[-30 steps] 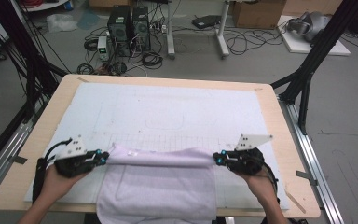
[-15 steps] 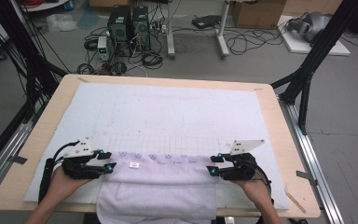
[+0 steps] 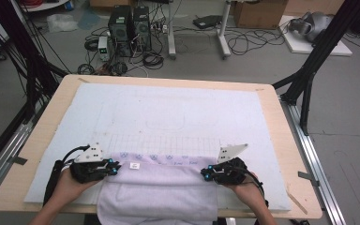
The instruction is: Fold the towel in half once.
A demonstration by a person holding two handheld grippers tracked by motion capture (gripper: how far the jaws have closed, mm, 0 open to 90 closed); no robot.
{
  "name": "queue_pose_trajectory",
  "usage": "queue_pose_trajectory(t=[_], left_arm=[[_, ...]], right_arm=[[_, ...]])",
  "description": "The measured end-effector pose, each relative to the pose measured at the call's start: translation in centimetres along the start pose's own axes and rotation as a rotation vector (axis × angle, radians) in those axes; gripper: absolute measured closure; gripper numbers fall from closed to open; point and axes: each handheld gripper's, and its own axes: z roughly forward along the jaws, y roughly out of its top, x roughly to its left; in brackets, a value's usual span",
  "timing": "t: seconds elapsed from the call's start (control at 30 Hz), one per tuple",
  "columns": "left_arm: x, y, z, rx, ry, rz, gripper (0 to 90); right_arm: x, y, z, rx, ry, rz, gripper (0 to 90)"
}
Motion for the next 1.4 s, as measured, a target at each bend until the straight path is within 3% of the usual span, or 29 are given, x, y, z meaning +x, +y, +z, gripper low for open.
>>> queue_pose_trajectory(t=[0.2, 0.27, 0.37, 0.43, 0.5, 0.63, 0.8, 0.97, 1.03, 1.13, 1.33, 1.4], left_arm=[[-1.6, -0.2, -3.1, -0.061, 0.003, 0.016, 82.7], [-2.8, -0.8, -4.0, -0.063, -0.005, 0.030, 81.6], [-4.0, -1.6, -5.0, -0.084, -0.024, 0.032, 74.5], [-4.3, -1.8, -5.4, -0.081, -0.020, 0.030, 68.4], [-4.2, -1.7, -5.5, -0.083, -0.017, 0.034, 67.2], [-3.2, -1.1, -4.7, -0.080, 0.006, 0.036, 65.4], [-1.1, -0.6, -2.6, -0.049, 0.039, 0.005, 57.0], [1.1, -0.1, -0.9, -0.021, 0.082, -0.021, 50.2], [2.0, -0.1, -0.1, -0.013, 0.095, -0.039, 47.3], [3.2, -0.1, 1.2, 0.017, 0.084, -0.070, 46.4], [4.5, -0.4, 2.8, 0.059, 0.077, -0.119, 41.6], [4.5, -0.7, 3.1, 0.066, 0.070, -0.120, 43.7]], right_arm=[[2.2, 1.0, -2.5, -0.092, -0.013, -0.045, 85.4], [3.5, 0.8, -3.1, -0.095, -0.003, -0.059, 85.3], [5.5, 0.1, -3.5, -0.078, 0.059, -0.074, 82.5], [6.3, -0.2, -3.7, -0.071, 0.091, -0.068, 78.8], [6.4, -0.2, -4.0, -0.076, 0.093, -0.065, 76.2], [4.8, 0.3, -4.2, -0.096, 0.033, -0.045, 69.7], [1.4, 0.9, -3.2, -0.086, -0.064, -0.017, 60.6], [-1.8, 0.9, -1.8, -0.026, -0.146, 0.001, 53.6], [-2.8, 0.6, -1.2, -0.014, -0.144, 0.028, 50.1], [-3.8, 0.2, -0.5, -0.001, -0.146, 0.047, 45.9], [-4.2, -1.0, 0.0, 0.001, -0.147, 0.077, 42.9], [-4.2, -1.4, 0.1, -0.003, -0.150, 0.077, 43.8]])
